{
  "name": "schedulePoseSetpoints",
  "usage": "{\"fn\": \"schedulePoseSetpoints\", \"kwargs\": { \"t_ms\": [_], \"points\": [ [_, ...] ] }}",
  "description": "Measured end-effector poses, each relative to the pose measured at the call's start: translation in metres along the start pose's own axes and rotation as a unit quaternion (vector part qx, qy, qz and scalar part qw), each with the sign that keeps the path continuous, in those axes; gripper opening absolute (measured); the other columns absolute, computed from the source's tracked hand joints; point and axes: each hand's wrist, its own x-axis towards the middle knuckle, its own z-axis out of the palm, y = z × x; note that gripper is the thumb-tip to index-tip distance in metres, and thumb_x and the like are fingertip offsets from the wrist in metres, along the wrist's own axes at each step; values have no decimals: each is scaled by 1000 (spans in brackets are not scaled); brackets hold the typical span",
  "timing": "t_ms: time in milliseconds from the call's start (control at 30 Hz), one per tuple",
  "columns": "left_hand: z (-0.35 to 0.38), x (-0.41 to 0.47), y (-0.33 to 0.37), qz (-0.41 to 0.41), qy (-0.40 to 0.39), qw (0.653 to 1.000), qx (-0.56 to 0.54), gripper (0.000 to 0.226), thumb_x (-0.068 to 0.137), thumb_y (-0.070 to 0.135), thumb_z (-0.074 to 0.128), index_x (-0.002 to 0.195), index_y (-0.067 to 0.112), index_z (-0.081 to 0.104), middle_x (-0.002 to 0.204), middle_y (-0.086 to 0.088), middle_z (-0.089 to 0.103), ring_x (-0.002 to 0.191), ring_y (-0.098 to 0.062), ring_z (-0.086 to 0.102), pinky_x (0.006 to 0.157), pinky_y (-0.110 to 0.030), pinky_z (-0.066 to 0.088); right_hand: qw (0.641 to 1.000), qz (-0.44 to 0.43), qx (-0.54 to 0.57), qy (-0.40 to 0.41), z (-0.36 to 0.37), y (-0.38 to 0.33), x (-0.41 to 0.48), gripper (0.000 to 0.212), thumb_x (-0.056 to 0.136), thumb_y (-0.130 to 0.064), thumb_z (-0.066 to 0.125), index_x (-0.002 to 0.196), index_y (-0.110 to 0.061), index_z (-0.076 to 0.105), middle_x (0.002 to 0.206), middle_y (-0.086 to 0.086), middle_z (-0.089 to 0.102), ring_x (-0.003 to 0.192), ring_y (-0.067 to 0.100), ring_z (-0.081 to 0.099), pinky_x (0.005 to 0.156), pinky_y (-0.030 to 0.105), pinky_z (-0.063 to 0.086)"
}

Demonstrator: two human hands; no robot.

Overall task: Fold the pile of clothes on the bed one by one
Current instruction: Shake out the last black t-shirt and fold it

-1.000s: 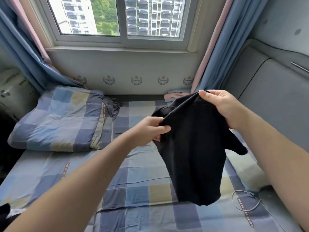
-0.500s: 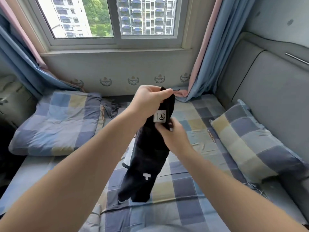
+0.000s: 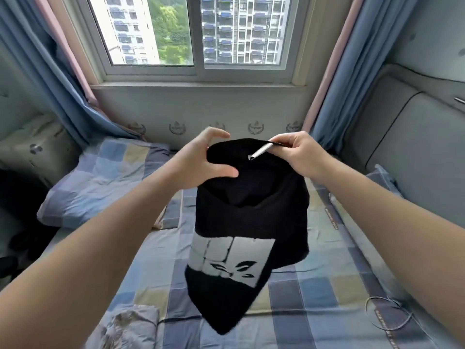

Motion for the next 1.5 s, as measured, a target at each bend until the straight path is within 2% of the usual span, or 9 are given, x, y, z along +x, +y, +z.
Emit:
{"fn": "schedulePoseSetpoints", "kwargs": {
  "t_ms": [133,300,467,633,800,867,1000,1133,1500],
  "points": [
    [-2,3,-9,-26,118,960,253,24,89,23,67,70,20,53,67,1,55,67,-26,54,59,-31,43,969,-39,-232,-71,-20,2,13,12,91,-6,69,99,-13,74,90,2,72,84,16,64,83,30,51],
    [-5,6,0,-151,152,914,344,8,75,8,49,80,12,52,76,-6,53,75,-31,53,55,-30,34,901,66,-429,11,-34,35,14,38,81,3,50,106,-18,69,98,0,56,99,29,60,82,38,52],
    [-10,8,-17,-169,105,929,312,30,77,5,44,96,25,55,96,-1,53,94,-28,53,75,-37,44,947,128,-287,65,-51,39,9,26,85,-9,53,94,-22,73,98,-1,70,95,21,63,86,34,53],
    [-13,-1,-24,-113,64,991,4,41,82,-6,41,55,22,55,62,-7,38,64,-24,35,54,-33,25,979,188,-80,17,-60,31,6,15,95,-10,51,89,-11,65,87,5,63,80,19,55,73,32,45],
    [-9,-38,-13,-76,59,995,15,39,83,57,52,72,20,61,68,0,52,63,-17,48,63,-34,39,953,282,111,15,-61,39,-9,33,103,-28,45,120,-4,61,109,19,67,102,30,64,105,37,45],
    [-14,-53,-7,-80,16,996,37,49,79,71,59,84,24,70,75,10,67,71,-9,62,69,-30,48,971,223,81,-6,-57,44,-21,30,103,-24,49,118,-6,67,105,16,74,101,32,70,98,41,54],
    [-24,-74,-1,-114,-79,984,116,18,79,21,84,94,28,75,89,8,77,86,-12,74,84,-35,58,966,179,90,-163,-64,35,-49,11,99,-15,60,99,-11,71,89,12,72,72,22,72,60,28,58],
    [-38,-93,-5,-171,-90,963,190,14,82,14,80,88,25,73,79,9,76,74,-8,72,74,-30,57,918,231,65,-316,-72,31,-64,32,87,3,65,119,5,66,116,27,70,106,43,69,87,47,59],
    [-24,-78,-33,-107,138,984,26,23,94,2,60,86,23,64,89,-10,71,74,-20,60,72,-34,48,955,189,120,-193,-25,29,-69,37,82,20,36,91,-3,63,80,13,69,68,22,70,63,32,58]
  ]
}}
